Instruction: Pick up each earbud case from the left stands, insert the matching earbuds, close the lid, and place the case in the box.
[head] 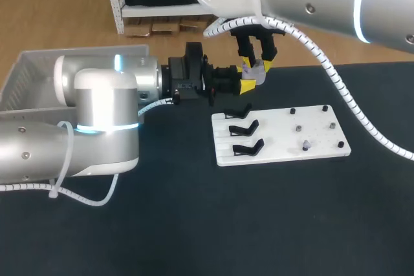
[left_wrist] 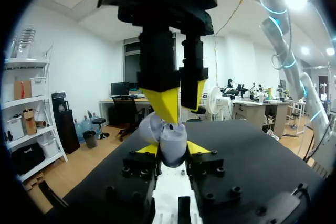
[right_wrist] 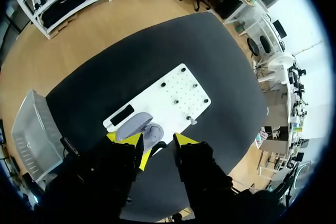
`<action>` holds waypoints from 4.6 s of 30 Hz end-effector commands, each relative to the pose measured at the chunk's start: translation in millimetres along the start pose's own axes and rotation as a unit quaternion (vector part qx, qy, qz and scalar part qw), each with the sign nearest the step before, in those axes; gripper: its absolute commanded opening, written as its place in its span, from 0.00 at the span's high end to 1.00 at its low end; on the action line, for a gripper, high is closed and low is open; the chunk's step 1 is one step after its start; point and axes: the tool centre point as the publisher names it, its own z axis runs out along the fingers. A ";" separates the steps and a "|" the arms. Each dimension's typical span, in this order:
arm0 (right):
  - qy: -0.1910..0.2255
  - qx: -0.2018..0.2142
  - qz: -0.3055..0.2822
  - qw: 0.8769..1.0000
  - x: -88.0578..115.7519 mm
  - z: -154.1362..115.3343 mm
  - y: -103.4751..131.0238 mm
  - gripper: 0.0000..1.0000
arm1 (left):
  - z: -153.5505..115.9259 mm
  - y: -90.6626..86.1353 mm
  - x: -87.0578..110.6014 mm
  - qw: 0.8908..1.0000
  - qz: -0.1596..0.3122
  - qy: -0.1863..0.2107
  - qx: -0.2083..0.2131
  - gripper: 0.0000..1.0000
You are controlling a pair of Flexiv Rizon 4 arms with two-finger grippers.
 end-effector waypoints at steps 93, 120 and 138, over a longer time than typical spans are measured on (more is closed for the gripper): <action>-0.097 -0.186 -0.098 0.973 39.9 178.3 -96.4 0.52 | 0.2 -0.9 1.8 1.000 0.002 -0.004 -0.003 1.00; -0.080 -0.161 -0.090 0.980 31.3 191.2 -94.3 0.55 | 0.2 -0.9 1.8 1.000 0.002 -0.004 -0.003 1.00; -0.079 -0.158 -0.082 0.981 29.3 193.6 -94.9 0.71 | 0.2 -0.9 1.8 1.000 0.002 -0.004 -0.003 1.00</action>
